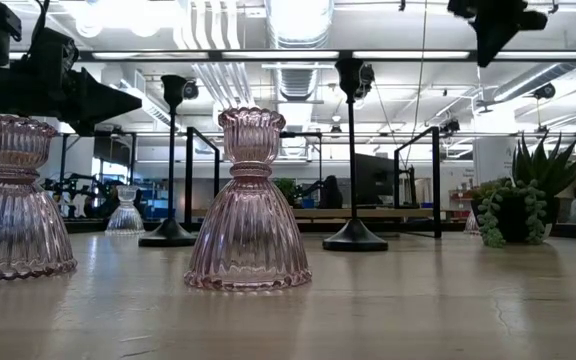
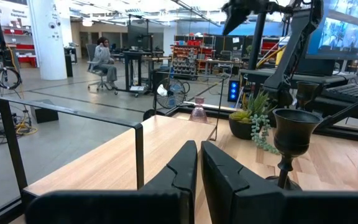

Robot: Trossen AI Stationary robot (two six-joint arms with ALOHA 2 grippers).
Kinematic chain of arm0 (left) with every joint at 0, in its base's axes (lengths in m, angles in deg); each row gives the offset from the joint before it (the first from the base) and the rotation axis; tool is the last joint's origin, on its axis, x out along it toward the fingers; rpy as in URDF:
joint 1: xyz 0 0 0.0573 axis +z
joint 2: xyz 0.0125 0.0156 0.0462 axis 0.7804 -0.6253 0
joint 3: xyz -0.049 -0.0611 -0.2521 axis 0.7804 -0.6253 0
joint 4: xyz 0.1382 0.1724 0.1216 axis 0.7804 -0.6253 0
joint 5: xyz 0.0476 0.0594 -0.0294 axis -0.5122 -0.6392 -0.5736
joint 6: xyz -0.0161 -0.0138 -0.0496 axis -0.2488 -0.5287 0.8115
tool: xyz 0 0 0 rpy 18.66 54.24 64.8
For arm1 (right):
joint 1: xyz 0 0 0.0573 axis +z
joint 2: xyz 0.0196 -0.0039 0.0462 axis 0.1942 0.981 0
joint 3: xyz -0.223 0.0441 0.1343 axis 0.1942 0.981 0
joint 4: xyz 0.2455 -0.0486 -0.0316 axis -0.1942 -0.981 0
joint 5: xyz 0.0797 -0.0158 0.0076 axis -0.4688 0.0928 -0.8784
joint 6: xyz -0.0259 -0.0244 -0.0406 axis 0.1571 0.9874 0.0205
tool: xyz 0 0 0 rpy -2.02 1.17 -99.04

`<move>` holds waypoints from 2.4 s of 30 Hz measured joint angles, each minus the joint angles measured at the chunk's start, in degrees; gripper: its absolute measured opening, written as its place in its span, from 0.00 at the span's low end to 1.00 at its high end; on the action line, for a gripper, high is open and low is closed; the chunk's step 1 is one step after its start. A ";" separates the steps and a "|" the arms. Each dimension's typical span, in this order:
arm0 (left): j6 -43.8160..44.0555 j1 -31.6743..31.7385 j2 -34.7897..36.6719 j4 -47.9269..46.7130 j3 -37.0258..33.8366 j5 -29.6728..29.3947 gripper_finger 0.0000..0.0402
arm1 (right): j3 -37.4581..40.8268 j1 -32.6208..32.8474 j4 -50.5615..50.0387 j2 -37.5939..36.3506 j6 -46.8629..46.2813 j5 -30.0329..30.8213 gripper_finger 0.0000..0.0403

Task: Pick & Place candle stick holders
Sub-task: Put the top pink glass candle holder on the shelf

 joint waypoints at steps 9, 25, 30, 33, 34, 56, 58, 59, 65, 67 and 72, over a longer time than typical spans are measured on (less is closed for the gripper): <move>0.00 0.00 0.01 0.00 0.00 0.00 0.06 | 0.16 -9.84 0.04 8.14 3.05 -6.29 0.02; 0.00 0.00 -0.01 0.00 0.00 0.01 0.06 | 0.27 -11.05 1.90 22.27 11.44 -1.50 0.02; -0.02 -0.01 0.00 0.00 0.00 0.00 0.06 | 0.45 -12.14 3.16 24.14 11.62 -1.42 0.02; -0.01 0.00 0.00 0.00 0.00 0.01 0.06 | 1.24 -13.14 4.69 23.87 11.68 -1.33 0.02; -0.01 -0.02 0.00 0.00 0.00 0.01 0.06 | 1.81 -13.54 5.43 23.32 11.66 -1.31 0.02; -0.01 -0.01 0.01 0.00 0.00 0.00 0.06 | 17.28 -14.04 19.91 13.20 0.47 -4.40 0.40; -0.02 0.00 0.00 0.00 0.00 0.00 0.06 | 17.28 -14.04 19.98 14.28 -1.94 -3.08 0.41; -0.01 0.00 0.01 0.00 0.00 0.01 0.06 | 17.22 -14.04 19.96 14.73 -3.08 -2.13 0.42; 0.00 0.00 0.00 0.00 0.00 0.00 0.06 | 17.13 -13.69 19.46 16.24 -5.30 -0.39 0.39; 0.00 -0.01 0.00 0.00 0.00 0.00 0.06 | 17.34 -13.53 19.13 16.26 -5.03 -0.45 0.38; -0.02 -0.02 -0.01 0.00 0.00 0.00 0.06 | 17.50 -13.31 18.13 16.24 -5.23 -1.07 0.37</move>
